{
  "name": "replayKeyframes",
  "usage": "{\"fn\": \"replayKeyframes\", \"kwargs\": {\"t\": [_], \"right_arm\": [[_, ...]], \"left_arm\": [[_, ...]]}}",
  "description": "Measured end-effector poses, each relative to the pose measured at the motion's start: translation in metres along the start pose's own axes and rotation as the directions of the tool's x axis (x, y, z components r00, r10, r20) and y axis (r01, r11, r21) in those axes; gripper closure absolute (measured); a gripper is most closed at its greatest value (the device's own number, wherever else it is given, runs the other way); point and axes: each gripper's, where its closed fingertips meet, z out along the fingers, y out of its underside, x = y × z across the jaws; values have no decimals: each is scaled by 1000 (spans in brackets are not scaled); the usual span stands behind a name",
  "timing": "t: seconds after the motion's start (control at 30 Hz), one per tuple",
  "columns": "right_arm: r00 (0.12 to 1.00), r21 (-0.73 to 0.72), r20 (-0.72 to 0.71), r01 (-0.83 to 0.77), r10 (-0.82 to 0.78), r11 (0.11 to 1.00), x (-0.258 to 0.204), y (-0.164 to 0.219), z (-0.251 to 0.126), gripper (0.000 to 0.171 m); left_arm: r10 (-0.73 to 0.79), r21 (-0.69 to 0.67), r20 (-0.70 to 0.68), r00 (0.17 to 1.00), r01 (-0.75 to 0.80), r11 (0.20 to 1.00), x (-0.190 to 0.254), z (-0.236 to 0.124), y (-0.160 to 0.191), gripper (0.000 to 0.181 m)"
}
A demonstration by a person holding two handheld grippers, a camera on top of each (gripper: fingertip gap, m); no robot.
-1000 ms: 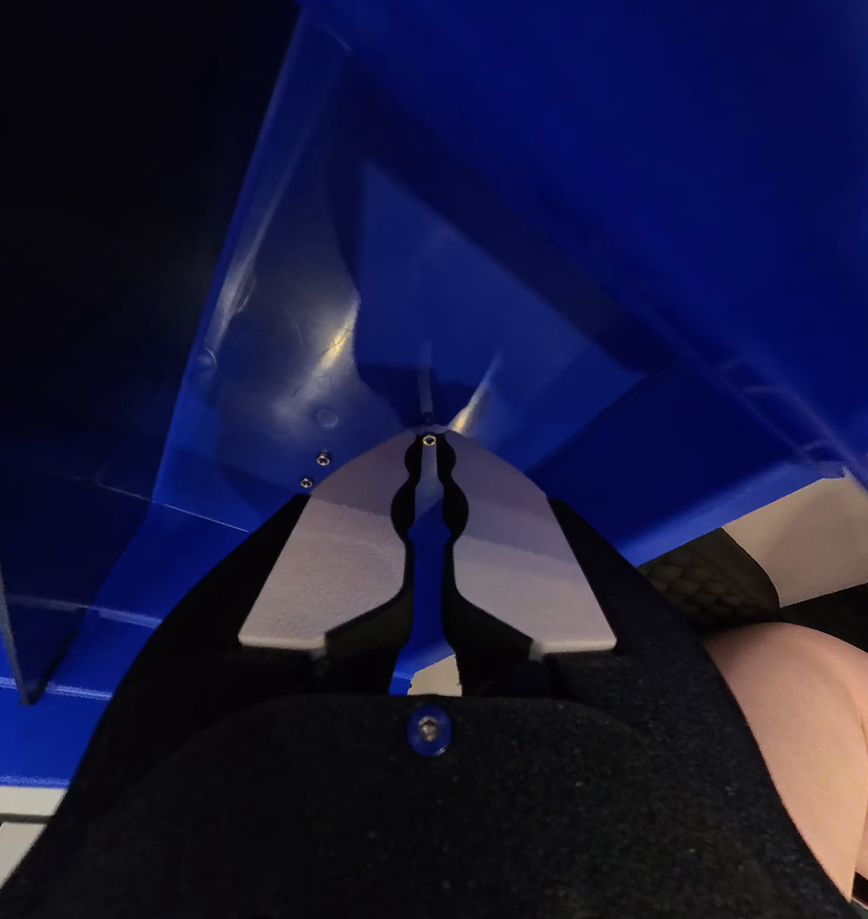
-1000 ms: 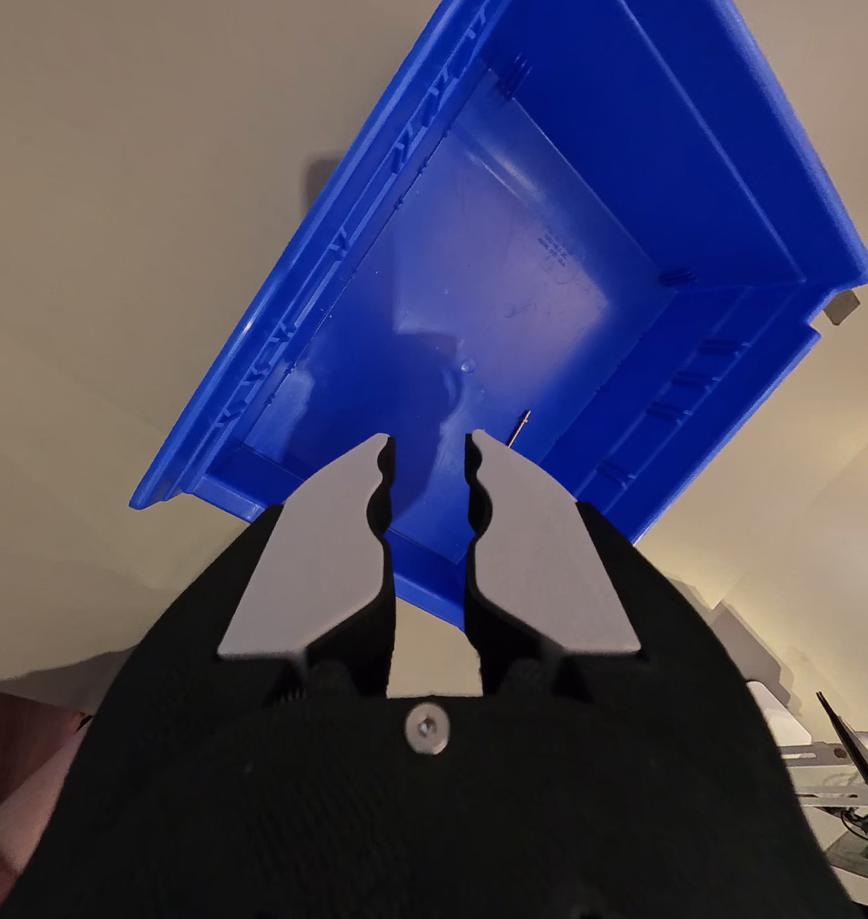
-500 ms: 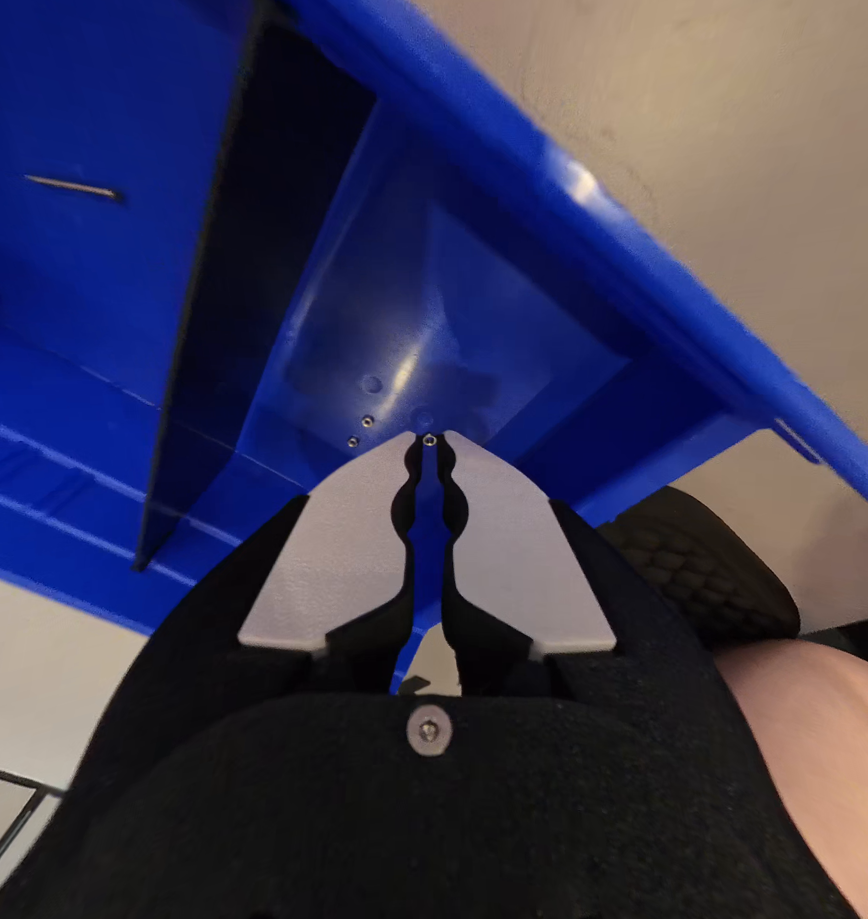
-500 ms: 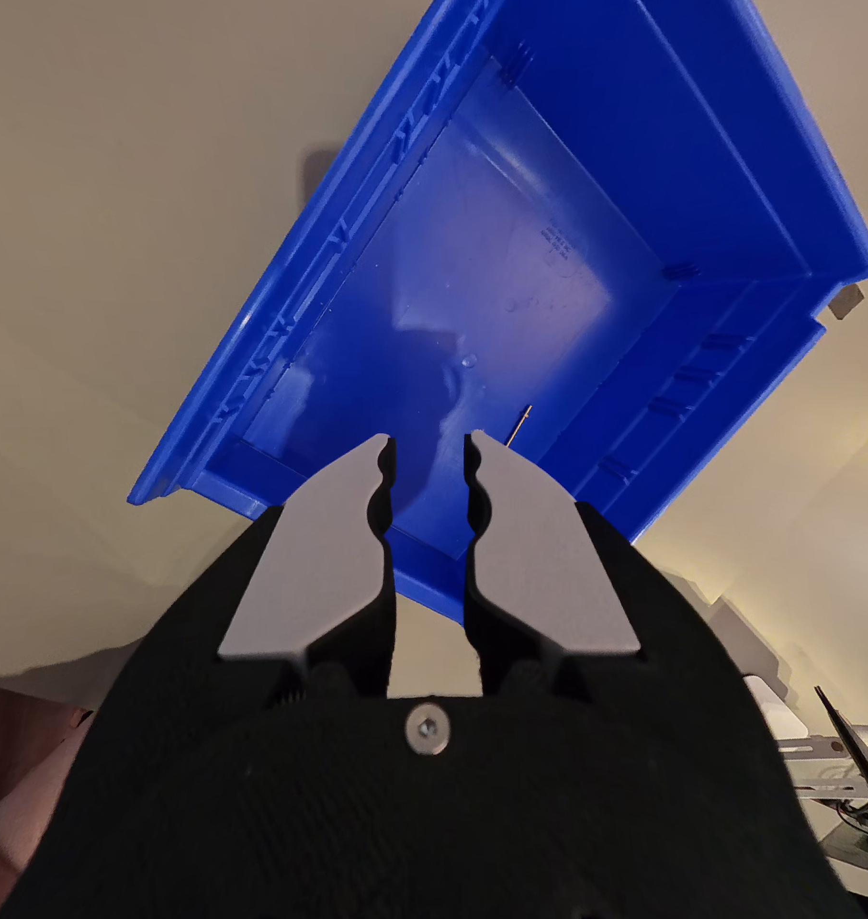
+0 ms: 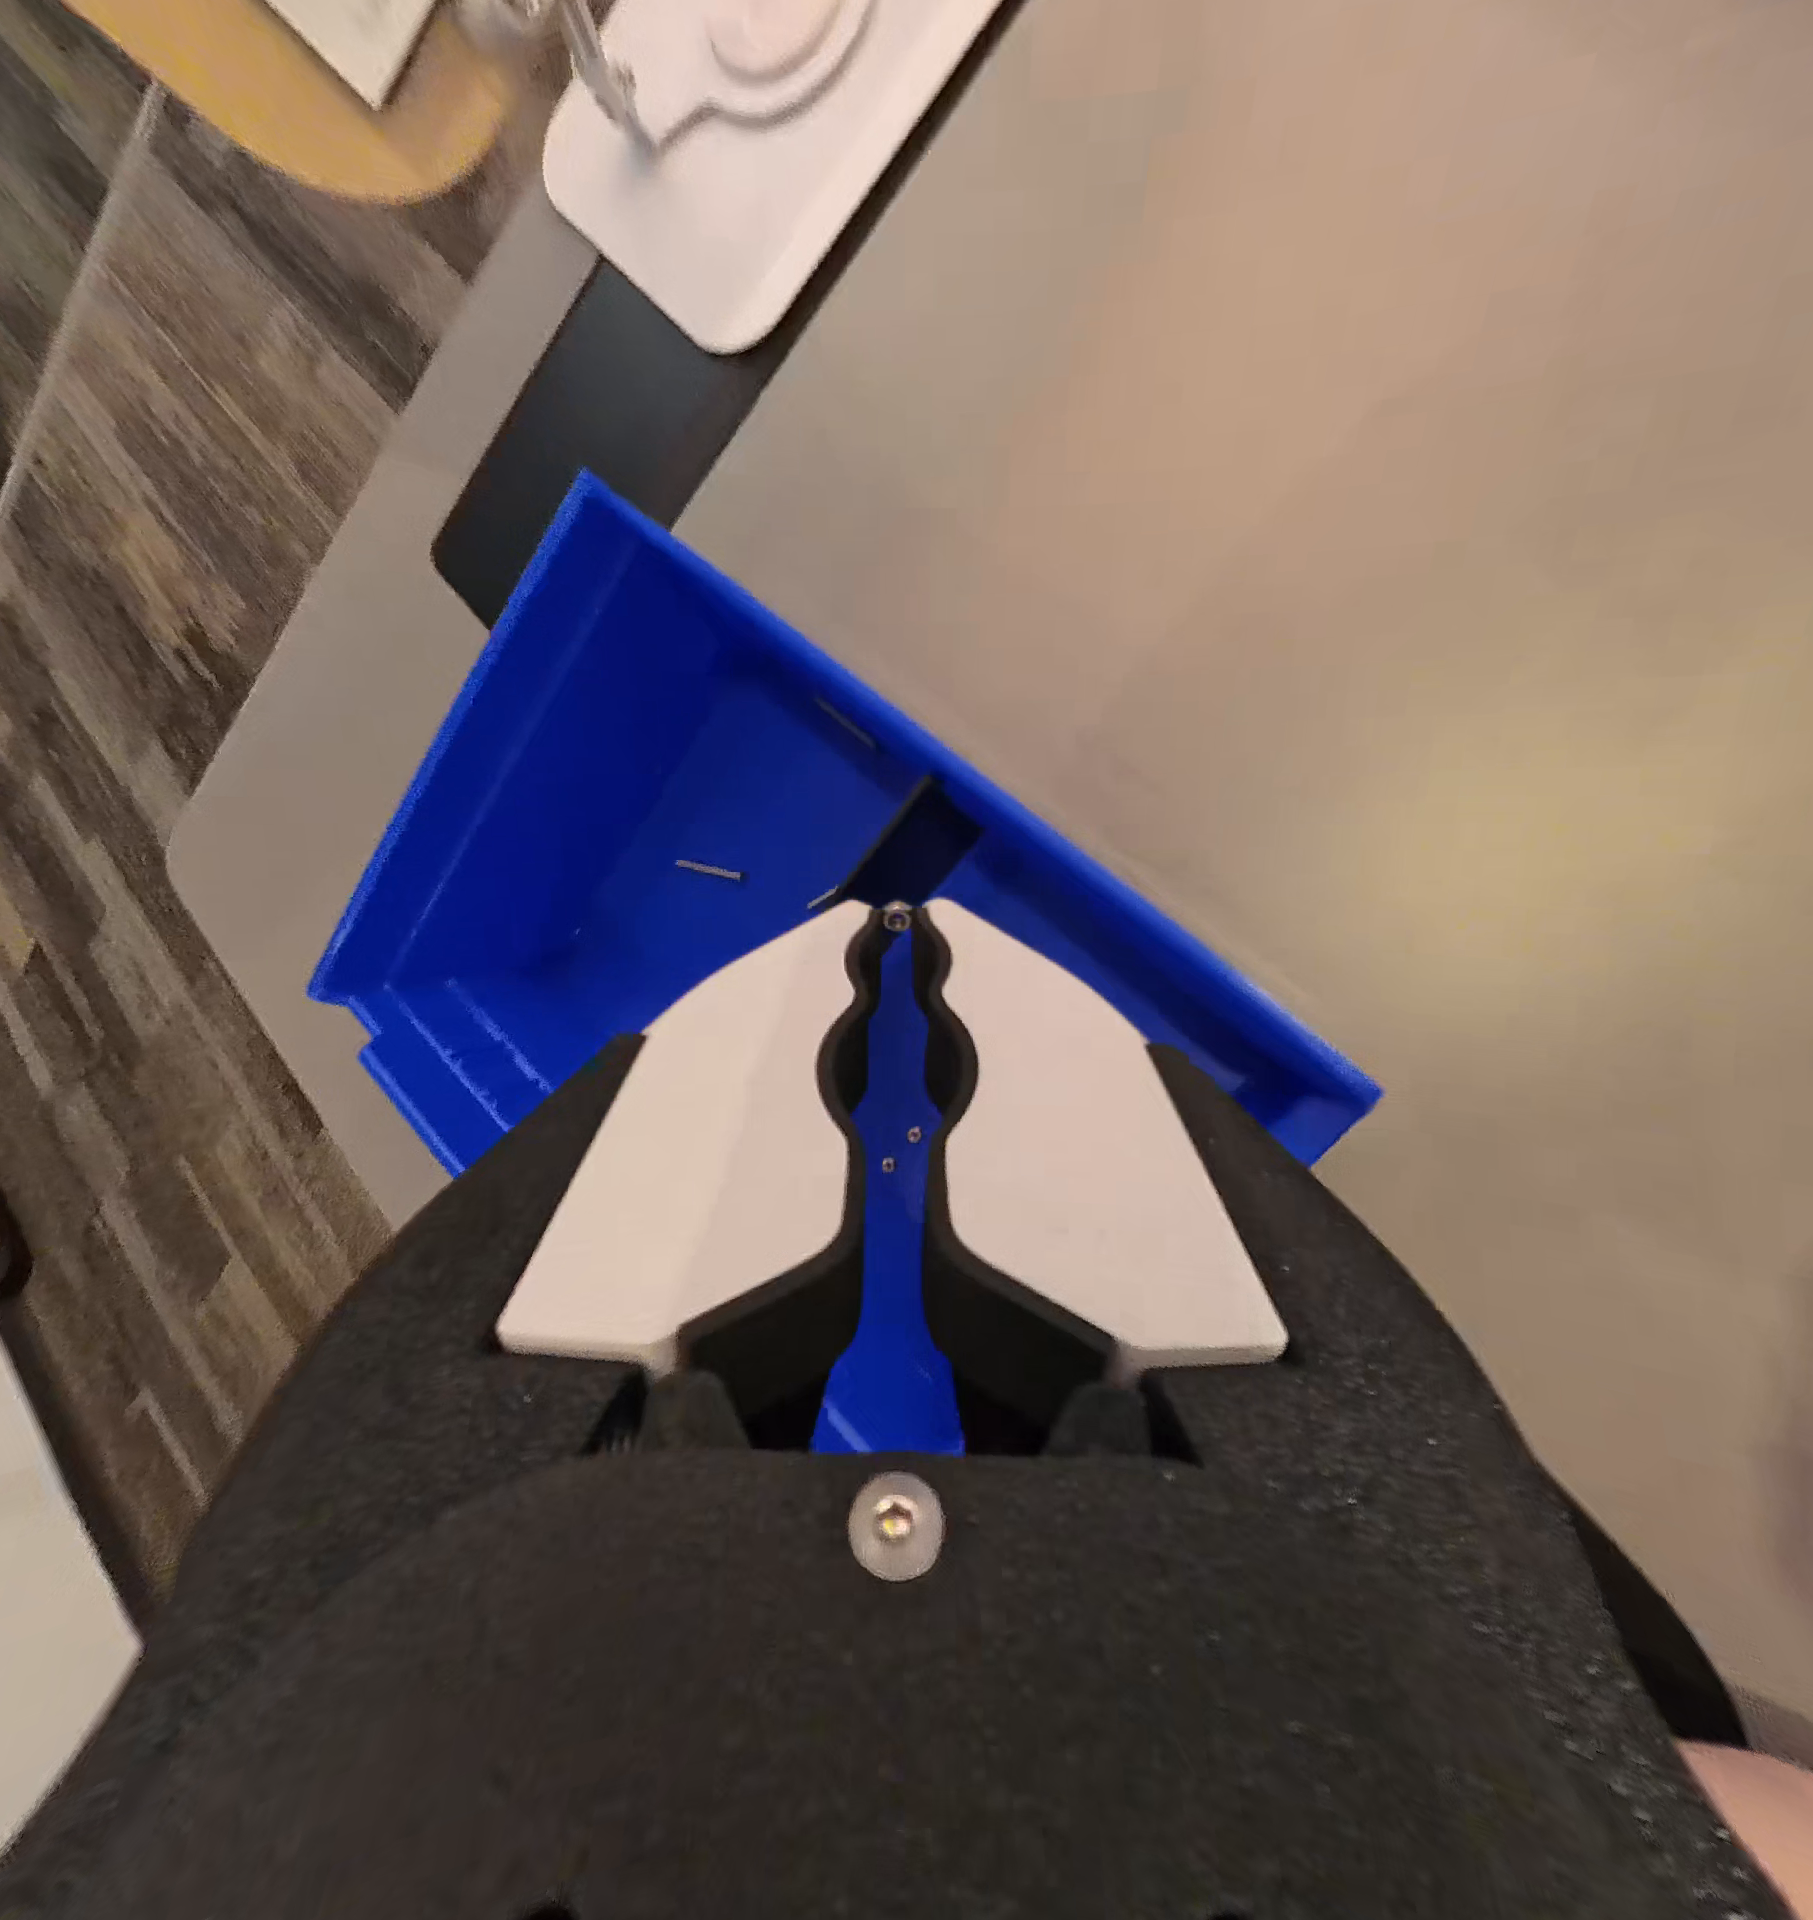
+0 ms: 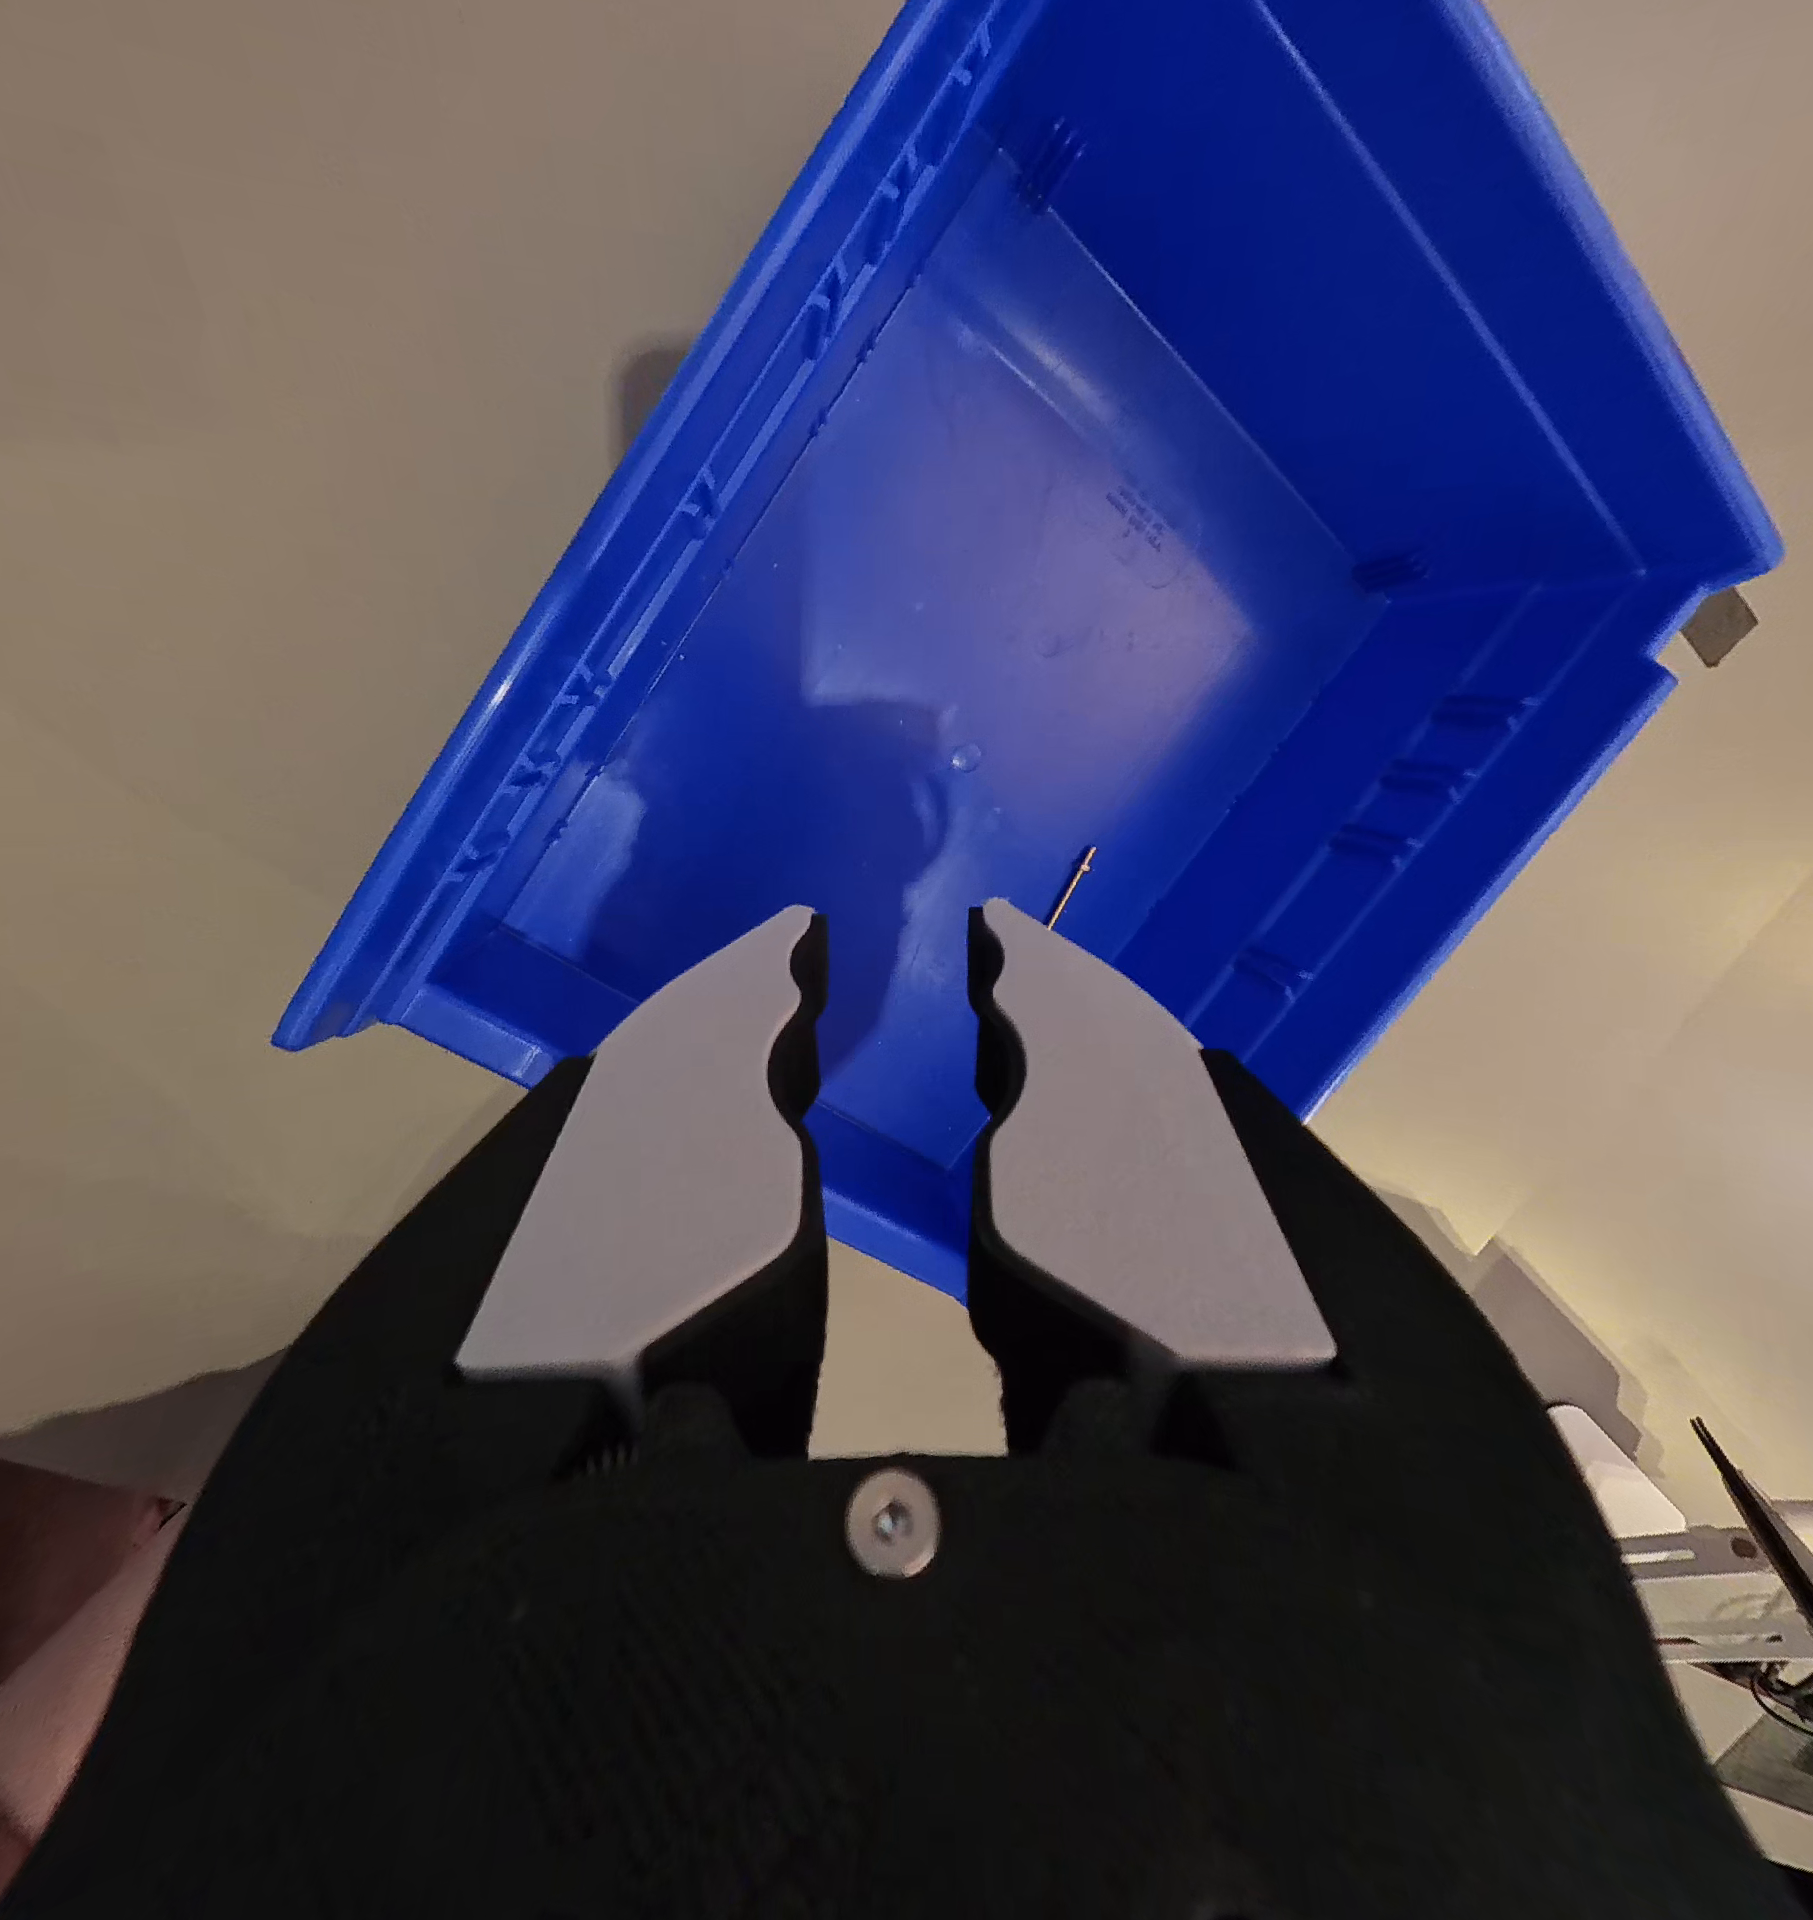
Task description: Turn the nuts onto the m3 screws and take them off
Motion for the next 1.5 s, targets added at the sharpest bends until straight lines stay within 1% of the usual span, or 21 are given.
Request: {"fn": "replayKeyframes", "kwargs": {"t": [0.07, 0.13, 0.23, 0.3, 0.37, 0.47, 0.53, 0.63, 0.73, 0.83, 1.0, 1.17, 1.3, 1.37, 1.4, 1.43, 1.5], "right_arm": [[1000, 4, 0, -2, 2, 1000, 0, 0, -1, 145], [1000, 5, -1, -1, 1, 1000, 0, 0, -1, 145], [1000, 13, -2, 0, 0, 1000, 0, 1, -4, 145], [1000, 28, -4, -4, 4, 1000, 2, 2, -7, 146], [1000, 47, -8, -12, 13, 999, 5, 2, -11, 146], [1000, 76, -8, -27, 28, 997, 10, 5, -18, 146], [999, 93, -8, -37, 38, 995, 14, 8, -22, 146], [998, 132, 2, -60, 60, 989, 20, 10, -28, 146], [996, 148, 33, -84, 80, 985, 25, 16, -26, 146], [991, 127, 29, -131, 128, 983, 35, 26, -22, 146], [992, 142, 61, -123, 115, 982, 35, 27, -21, 146], [992, 154, 77, -111, 100, 982, 34, 24, -21, 146], [991, 145, 95, -110, 97, 983, 33, 27, -18, 145], [990, 138, 104, -109, 95, 984, 32, 29, -16, 145], [990, 140, 109, -109, 94, 984, 32, 29, -16, 145], [989, 144, 111, -110, 95, 983, 32, 30, -16, 146], [988, 150, 110, -121, 105, 981, 34, 31, -17, 146]], "left_arm": [[-2, 54, -28, 1000, 4, 999, 8, -5, -12, 176], [13, 111, -84, 996, -3, 994, 24, -9, -28, 176], [62, 187, -205, 977, -23, 982, 62, -6, -59, 176], [109, 210, -288, 951, -48, 976, 93, 6, -79, 176], [155, 191, -357, 921, -91, 977, 124, 27, -94, 176], [212, 108, -423, 881, -183, 977, 162, 68, -107, 176], [236, 40, -438, 867, -244, 969, 180, 93, -112, 176], [311, -21, -442, 842, -356, 934, 199, 125, -118, 176], [315, -75, -477, 821, -395, 916, 210, 148, -122, 176], [315, -134, -502, 806, -432, 892, 214, 160, -121, 176], [346, -175, -522, 779, -496, 851, 219, 168, -117, 176], [356, -191, -541, 762, -524, 830, 226, 174, -111, 176], [320, -201, -564, 761, -502, 841, 230, 174, -111, 175], [289, -218, -571, 768, -481, 849, 229, 173, -112, 157], [279, -212, -577, 768, -470, 857, 227, 170, -115, 154], [269, -199, -581, 768, -454, 868, 225, 165, -119, 154], [248, -149, -587, 771, -404, 903, 215, 148, -131, 161]]}}
